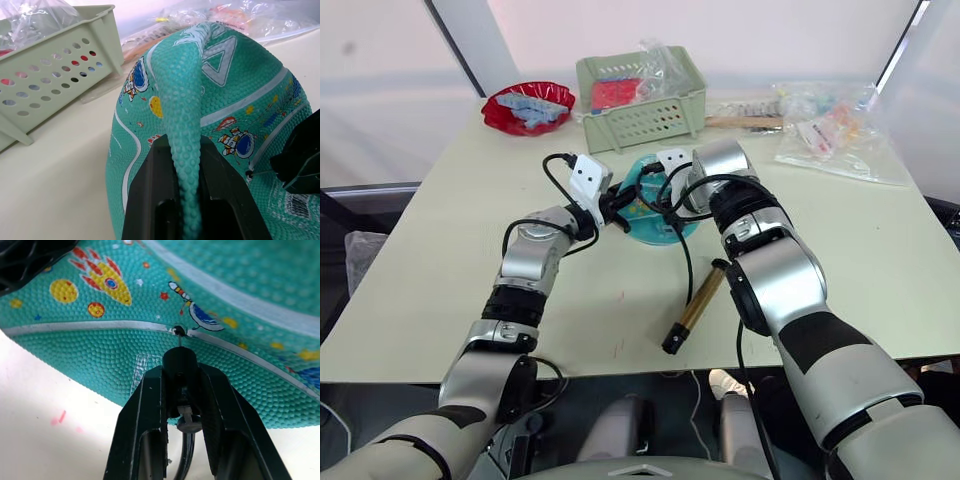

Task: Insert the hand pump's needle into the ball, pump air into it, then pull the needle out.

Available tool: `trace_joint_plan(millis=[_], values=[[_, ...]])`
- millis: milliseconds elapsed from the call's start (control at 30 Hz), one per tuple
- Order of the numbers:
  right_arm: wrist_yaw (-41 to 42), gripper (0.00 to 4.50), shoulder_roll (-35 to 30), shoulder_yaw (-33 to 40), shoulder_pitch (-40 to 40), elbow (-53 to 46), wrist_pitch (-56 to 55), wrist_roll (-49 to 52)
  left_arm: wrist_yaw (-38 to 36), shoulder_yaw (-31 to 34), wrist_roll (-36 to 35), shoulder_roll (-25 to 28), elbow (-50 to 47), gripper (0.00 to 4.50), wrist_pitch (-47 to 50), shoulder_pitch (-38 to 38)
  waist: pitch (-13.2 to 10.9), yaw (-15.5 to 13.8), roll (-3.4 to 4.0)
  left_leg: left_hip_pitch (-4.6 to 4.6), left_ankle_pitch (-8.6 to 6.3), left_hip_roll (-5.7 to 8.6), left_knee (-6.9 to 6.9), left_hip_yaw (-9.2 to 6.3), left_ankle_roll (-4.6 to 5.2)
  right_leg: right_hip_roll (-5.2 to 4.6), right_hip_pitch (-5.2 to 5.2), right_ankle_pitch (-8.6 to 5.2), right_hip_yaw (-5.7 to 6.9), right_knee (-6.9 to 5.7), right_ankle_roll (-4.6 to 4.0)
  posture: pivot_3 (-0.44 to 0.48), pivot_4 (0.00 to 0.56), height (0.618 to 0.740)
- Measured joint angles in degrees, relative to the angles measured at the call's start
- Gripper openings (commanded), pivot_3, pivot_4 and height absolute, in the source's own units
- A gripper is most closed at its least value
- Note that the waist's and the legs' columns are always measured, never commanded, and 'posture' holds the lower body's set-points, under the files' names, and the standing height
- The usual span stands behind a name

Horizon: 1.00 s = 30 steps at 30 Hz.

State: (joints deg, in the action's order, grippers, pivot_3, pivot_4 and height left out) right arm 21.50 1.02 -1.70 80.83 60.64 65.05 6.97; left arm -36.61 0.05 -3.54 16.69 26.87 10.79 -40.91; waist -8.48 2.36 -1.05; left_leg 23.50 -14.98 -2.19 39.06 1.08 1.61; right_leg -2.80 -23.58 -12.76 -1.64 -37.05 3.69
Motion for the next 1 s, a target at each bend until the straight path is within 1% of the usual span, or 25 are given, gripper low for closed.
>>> trace_joint_plan(millis=[233, 333, 667, 900, 1000], values=[[-0.09, 0.36, 0.75, 1.14, 0.54, 3.59, -3.58, -0.81, 0.02, 0.18, 0.27, 0.0, 0.0, 0.03, 0.09, 0.27, 0.07, 0.11, 0.01, -0.24, 0.0, -0.01, -0.11, 0.03, 0.0, 0.0, 0.17, -0.02, -0.03, 0.0, -0.03, 0.0, 0.15, 0.736], [0.51, 0.36, 1.23, 0.83, 0.54, 4.25, -4.67, -1.79, 0.04, 0.22, 0.58, 0.0, 0.0, 0.03, 0.15, 0.4, 0.08, 0.15, 0.0, -0.74, 0.0, 0.0, -0.4, 0.05, 0.0, -0.01, 0.48, -0.06, -0.1, 0.09, -0.08, 0.0, 0.15, 0.736], [7.82, 0.36, 0.9, -4.15, 0.45, 4.23, -7.1, -6.16, 0.05, 0.41, 1.13, -0.07, 0.19, 0.03, -0.21, 0.39, 0.1, 0.12, 0.01, -0.8, 0.01, 0.01, -0.52, 0.01, -0.02, 0.02, 0.47, -0.1, -0.1, 0.08, -0.17, 0.0, 0.15, 0.736], [13.06, 0.36, -0.74, -7.93, -1.59, -0.1, -7.13, -7.62, 0.03, 0.41, 1.11, -0.14, 0.83, 0.03, -1.17, 0.3, 0.06, -0.06, 0.05, -0.72, 0.01, 0.03, -0.54, 0.0, -0.03, 0.01, 0.42, -0.1, -0.1, 0.1, -0.17, 0.0, 0.15, 0.736], [15.67, 0.36, -1.85, -10.44, -3.42, -3.82, -6.96, -8.56, -0.2, 0.4, 1.09, -0.24, 1.07, 0.03, -1.41, 0.18, 0.04, -0.17, 0.09, -0.68, 0.01, 0.04, -0.54, 0.0, -0.03, 0.0, 0.42, -0.11, -0.09, 0.12, -0.17, 0.0, 0.15, 0.736]])
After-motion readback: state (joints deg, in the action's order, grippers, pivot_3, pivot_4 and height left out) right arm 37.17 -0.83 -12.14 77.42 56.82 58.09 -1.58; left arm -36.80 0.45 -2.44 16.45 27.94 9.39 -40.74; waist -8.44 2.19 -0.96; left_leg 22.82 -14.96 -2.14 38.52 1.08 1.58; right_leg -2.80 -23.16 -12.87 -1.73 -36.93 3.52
